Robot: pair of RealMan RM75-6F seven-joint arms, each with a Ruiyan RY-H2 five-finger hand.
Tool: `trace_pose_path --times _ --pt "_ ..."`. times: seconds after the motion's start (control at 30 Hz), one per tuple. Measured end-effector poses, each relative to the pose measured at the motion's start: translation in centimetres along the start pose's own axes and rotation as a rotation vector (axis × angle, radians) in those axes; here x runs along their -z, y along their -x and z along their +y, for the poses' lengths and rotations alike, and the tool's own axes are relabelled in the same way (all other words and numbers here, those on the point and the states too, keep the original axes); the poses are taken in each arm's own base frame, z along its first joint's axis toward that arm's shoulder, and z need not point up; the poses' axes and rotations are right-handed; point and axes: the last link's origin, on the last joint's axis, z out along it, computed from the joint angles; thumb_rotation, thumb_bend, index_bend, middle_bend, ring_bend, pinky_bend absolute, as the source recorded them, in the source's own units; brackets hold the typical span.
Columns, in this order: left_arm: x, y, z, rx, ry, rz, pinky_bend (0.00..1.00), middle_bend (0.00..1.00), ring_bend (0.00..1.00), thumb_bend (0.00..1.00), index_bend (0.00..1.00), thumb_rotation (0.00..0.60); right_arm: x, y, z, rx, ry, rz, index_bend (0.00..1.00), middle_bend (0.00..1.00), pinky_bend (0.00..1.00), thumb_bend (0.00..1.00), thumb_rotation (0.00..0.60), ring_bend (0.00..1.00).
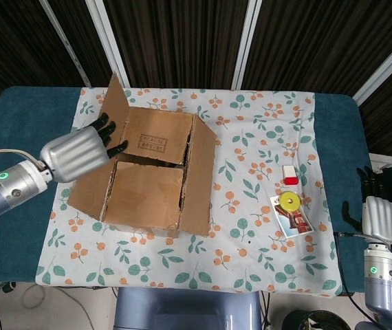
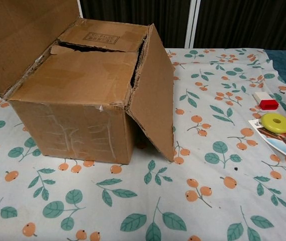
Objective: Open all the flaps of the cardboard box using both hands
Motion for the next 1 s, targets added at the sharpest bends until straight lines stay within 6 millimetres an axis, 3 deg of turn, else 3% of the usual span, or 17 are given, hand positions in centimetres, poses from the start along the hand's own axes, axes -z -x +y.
trace_pose_path --times 0.43,0.53,0.8,1.0 --pt "5.7 8.4 2.6 0.211 -0.107 -0.156 0.20 0.43 0.14 0.73 0.10 0.600 0.0 -0.2 0.0 -0.001 0.001 0.004 0.07 0.02 0.23 0.55 0.600 0.01" --pt "6.4 9.3 3.1 0.290 -0.164 -0.140 0.19 0.37 0.13 0.65 0.09 0.600 0.0 -0.3 0.0 0.000 -0.001 0.004 0.07 0.02 0.23 0.55 0.600 0.01" --pt "8.2 10.7 6.0 0.586 -0.406 0.007 0.08 0.16 0.05 0.31 0.07 0.600 -0.1 -0.8 -0.8 -0.001 -0.033 0.003 0.07 0.02 0.23 0.55 0.600 0.01" --pt "9.9 12.1 10.4 0.794 -0.590 0.068 0.04 0.08 0.01 0.24 0.03 0.600 -0.1 -1.4 -1.7 -0.028 -0.052 -0.013 0.07 0.02 0.23 0.53 0.600 0.01"
